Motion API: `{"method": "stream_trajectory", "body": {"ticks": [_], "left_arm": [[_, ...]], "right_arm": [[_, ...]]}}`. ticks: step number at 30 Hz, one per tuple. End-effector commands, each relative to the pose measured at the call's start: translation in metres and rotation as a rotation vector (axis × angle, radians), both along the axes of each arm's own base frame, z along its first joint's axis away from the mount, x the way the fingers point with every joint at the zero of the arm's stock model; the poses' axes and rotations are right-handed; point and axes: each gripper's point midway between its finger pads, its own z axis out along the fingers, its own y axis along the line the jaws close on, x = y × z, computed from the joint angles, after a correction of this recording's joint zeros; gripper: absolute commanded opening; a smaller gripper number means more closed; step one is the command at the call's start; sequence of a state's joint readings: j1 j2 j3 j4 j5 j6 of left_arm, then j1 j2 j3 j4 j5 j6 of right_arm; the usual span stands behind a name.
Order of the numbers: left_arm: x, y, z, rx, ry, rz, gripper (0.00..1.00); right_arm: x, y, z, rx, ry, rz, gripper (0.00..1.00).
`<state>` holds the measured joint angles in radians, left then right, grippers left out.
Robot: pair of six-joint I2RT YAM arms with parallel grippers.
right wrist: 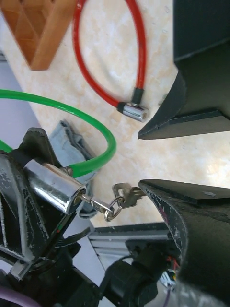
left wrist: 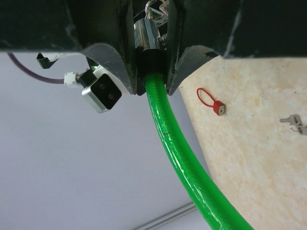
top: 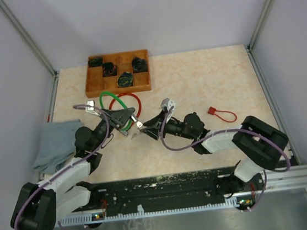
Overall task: Unlock with the key
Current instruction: Unlock the lock.
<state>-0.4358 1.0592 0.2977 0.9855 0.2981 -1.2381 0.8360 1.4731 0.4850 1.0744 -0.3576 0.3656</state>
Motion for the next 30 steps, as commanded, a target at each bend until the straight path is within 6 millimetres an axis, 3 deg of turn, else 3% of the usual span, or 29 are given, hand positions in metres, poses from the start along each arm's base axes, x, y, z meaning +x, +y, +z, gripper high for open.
{"method": "stream_trajectory", "body": {"ticks": [1,6,15,21,25,30], "left_arm": [[-0.002,-0.001,0.058,-0.085,-0.144,0.022,0.00],[-0.004,-0.006,0.061,-0.110,-0.132,0.025,0.00],[-0.006,-0.019,0.060,-0.162,-0.114,-0.008,0.00],[-0.007,-0.023,0.059,-0.179,-0.102,-0.018,0.00],[-0.008,-0.022,0.062,-0.202,-0.105,-0.018,0.00],[-0.009,-0.017,0.075,-0.234,-0.140,0.002,0.00]], "right_arm": [[0.002,0.009,0.064,0.204,-0.299,0.009,0.40],[0.005,0.024,0.066,0.263,-0.328,0.028,0.40],[0.011,0.033,0.067,0.321,-0.360,0.013,0.38],[0.017,0.038,0.060,0.312,-0.355,0.004,0.23],[0.019,0.041,0.051,0.297,-0.343,0.006,0.00],[0.014,0.045,0.019,0.237,-0.297,0.011,0.00]]}}
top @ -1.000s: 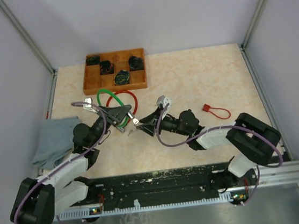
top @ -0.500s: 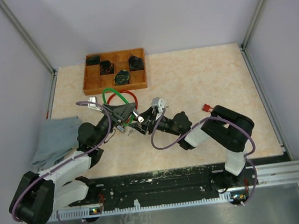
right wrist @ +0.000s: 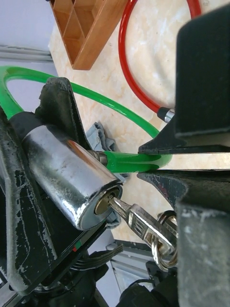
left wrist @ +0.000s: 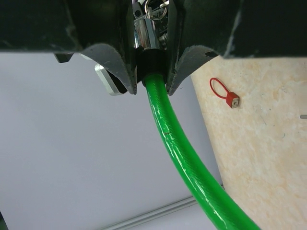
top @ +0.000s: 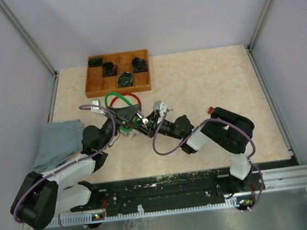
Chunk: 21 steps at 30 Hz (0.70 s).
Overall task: Unlock with the key
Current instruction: Unlock the lock.
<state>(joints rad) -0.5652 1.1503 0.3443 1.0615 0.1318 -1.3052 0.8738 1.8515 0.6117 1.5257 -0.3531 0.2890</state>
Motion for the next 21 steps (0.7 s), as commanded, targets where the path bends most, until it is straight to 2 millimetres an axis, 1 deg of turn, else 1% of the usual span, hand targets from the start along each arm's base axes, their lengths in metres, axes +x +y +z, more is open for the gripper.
{"method": "stream_trajectory", "body": {"ticks": [1,5,7,12,14,17,21], "left_arm": [[-0.014,0.009,0.064,-0.142,-0.184,0.004,0.00],[-0.015,0.019,0.079,-0.178,-0.240,0.057,0.00],[-0.014,0.025,0.084,-0.186,-0.257,0.086,0.00],[-0.017,0.034,0.089,-0.208,-0.279,0.126,0.00],[-0.016,0.035,0.090,-0.208,-0.283,0.134,0.00],[-0.015,0.044,0.090,-0.231,-0.277,0.174,0.00],[-0.021,0.057,0.102,-0.277,-0.321,0.215,0.00]], "right_arm": [[-0.010,0.000,0.014,0.098,-0.083,-0.003,0.00],[-0.019,0.000,-0.013,0.047,-0.022,0.016,0.00],[-0.023,-0.002,-0.023,0.029,0.003,0.022,0.00],[-0.026,-0.007,-0.037,-0.003,0.027,0.020,0.00],[-0.026,-0.007,-0.039,-0.006,0.032,0.019,0.00],[-0.027,-0.006,-0.043,-0.010,0.048,0.027,0.00],[-0.025,-0.005,-0.058,-0.032,0.088,0.017,0.00]]}}
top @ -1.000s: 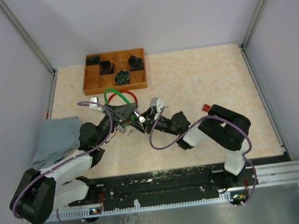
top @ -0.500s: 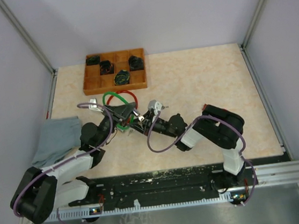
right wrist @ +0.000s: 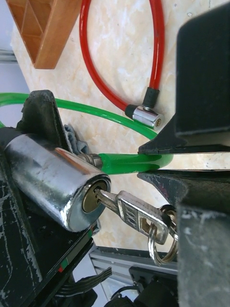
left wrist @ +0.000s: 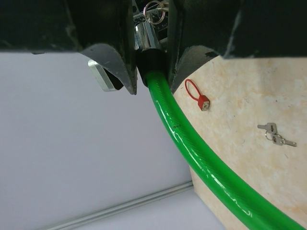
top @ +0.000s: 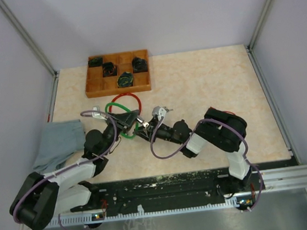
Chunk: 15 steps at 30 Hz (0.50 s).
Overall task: Unlock with the key
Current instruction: Unlock the lock.
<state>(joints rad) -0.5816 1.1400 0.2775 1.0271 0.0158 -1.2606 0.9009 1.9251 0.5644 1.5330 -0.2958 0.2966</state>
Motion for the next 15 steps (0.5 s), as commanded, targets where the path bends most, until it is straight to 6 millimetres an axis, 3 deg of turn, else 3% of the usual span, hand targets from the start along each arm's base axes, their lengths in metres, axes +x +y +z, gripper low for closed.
{"method": "stream_trajectory", "body": {"ticks": [1,4,8,15], "left_arm": [[-0.029,0.045,0.139,-0.314,-0.413,0.114,0.00],[-0.026,0.050,0.134,-0.304,-0.396,0.146,0.00],[-0.024,0.063,0.128,-0.384,-0.354,0.184,0.00],[-0.014,0.048,0.115,-0.431,-0.232,0.118,0.00]], "right_arm": [[-0.019,-0.006,-0.013,0.044,0.004,0.038,0.00],[-0.019,-0.009,-0.010,0.044,-0.004,0.023,0.00],[-0.025,0.002,-0.009,0.066,0.031,0.071,0.00],[-0.030,0.022,0.011,0.101,-0.053,0.064,0.00]]}}
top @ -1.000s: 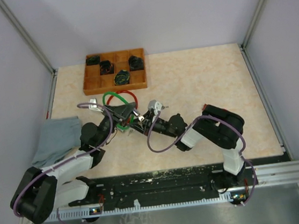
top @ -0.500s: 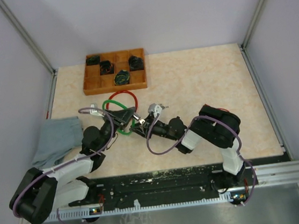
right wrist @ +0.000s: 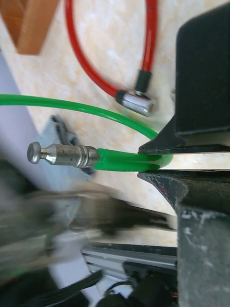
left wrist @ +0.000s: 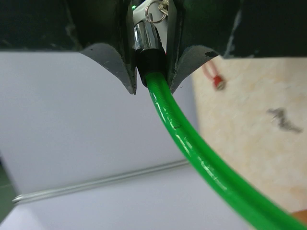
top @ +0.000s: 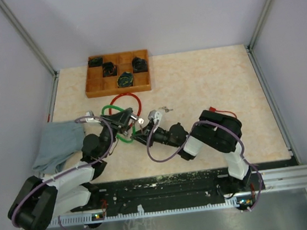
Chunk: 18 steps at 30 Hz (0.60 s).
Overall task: Unlock with the key
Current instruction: Unlock the lock.
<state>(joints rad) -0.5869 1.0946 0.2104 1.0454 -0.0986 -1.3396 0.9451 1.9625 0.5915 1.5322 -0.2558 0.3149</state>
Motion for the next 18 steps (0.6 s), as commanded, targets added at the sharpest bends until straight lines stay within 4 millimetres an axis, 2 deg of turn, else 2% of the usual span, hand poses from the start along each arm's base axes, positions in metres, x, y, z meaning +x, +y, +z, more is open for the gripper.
{"method": "stream_trajectory", "body": {"ticks": [1,3,6,9,11,13,14,18], "left_arm": [[-0.013,0.027,0.119,-0.336,-0.291,0.050,0.00],[-0.008,0.021,0.114,-0.319,-0.266,0.046,0.00],[-0.001,0.012,0.101,-0.296,-0.206,0.034,0.00],[-0.002,0.015,0.102,-0.291,-0.234,0.049,0.00],[-0.003,0.015,0.106,-0.236,-0.265,0.064,0.00],[0.002,0.010,0.101,-0.147,-0.241,0.072,0.00],[0.004,0.008,0.106,-0.107,-0.246,0.079,0.00],[0.012,0.007,0.108,0.058,-0.211,0.118,0.00]], "right_arm": [[-0.023,0.011,0.022,0.112,-0.092,0.058,0.00],[-0.024,0.015,0.033,0.131,-0.118,0.065,0.00],[-0.023,0.017,0.039,0.123,-0.141,0.062,0.00],[-0.021,0.001,0.040,0.126,-0.144,0.009,0.00],[-0.020,-0.010,0.043,0.121,-0.149,-0.022,0.00],[-0.019,-0.020,0.046,0.121,-0.148,-0.047,0.00],[-0.019,-0.025,0.048,0.122,-0.145,-0.056,0.03],[-0.021,-0.032,0.055,0.128,-0.137,-0.058,0.18]]}}
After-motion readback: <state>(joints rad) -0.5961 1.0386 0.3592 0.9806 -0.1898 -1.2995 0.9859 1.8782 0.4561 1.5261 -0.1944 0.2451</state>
